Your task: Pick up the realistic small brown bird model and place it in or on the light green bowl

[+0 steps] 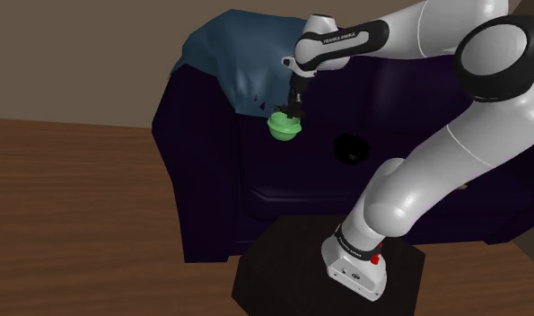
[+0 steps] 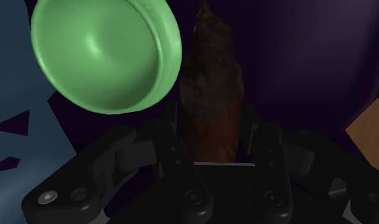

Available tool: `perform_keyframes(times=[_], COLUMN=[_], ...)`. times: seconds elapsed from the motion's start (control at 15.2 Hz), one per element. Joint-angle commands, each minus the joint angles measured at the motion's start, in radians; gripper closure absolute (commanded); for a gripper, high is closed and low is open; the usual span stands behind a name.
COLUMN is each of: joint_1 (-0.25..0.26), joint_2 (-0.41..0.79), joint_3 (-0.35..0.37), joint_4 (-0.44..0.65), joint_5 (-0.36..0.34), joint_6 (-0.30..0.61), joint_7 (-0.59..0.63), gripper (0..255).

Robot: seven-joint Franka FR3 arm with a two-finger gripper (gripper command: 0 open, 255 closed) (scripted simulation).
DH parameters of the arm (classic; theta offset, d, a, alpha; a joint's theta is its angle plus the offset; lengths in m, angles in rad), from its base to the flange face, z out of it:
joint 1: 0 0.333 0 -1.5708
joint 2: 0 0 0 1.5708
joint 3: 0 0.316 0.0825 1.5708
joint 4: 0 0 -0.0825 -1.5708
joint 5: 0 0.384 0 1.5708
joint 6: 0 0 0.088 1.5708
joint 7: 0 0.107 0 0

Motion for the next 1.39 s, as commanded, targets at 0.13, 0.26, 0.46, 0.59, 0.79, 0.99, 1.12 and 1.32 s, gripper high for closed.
perform_keyframes(times=[0.13,0.26,0.46,0.59,0.79,0.99,1.12,1.32], joint_1=[-0.003,-0.012,-0.03,-0.032,-0.034,-0.036,-0.038,-0.04], joint_2=[0.146,0.223,0.308,0.319,0.337,0.357,0.371,0.385], joint_3=[-0.069,-0.097,-0.118,-0.118,-0.117,-0.116,-0.115,-0.113], joint_4=[0.139,0.214,0.287,0.27,0.246,0.225,0.212,0.2], joint_5=[0.073,0.12,0.178,0.185,0.199,0.215,0.226,0.238], joint_6=[-0.002,-0.012,-0.014,0.011,0.049,0.087,0.111,0.134], joint_7=[-0.119,-0.182,-0.247,-0.253,-0.264,-0.275,-0.284,-0.292], gripper=[255,255,255,255,255,255,255,255])
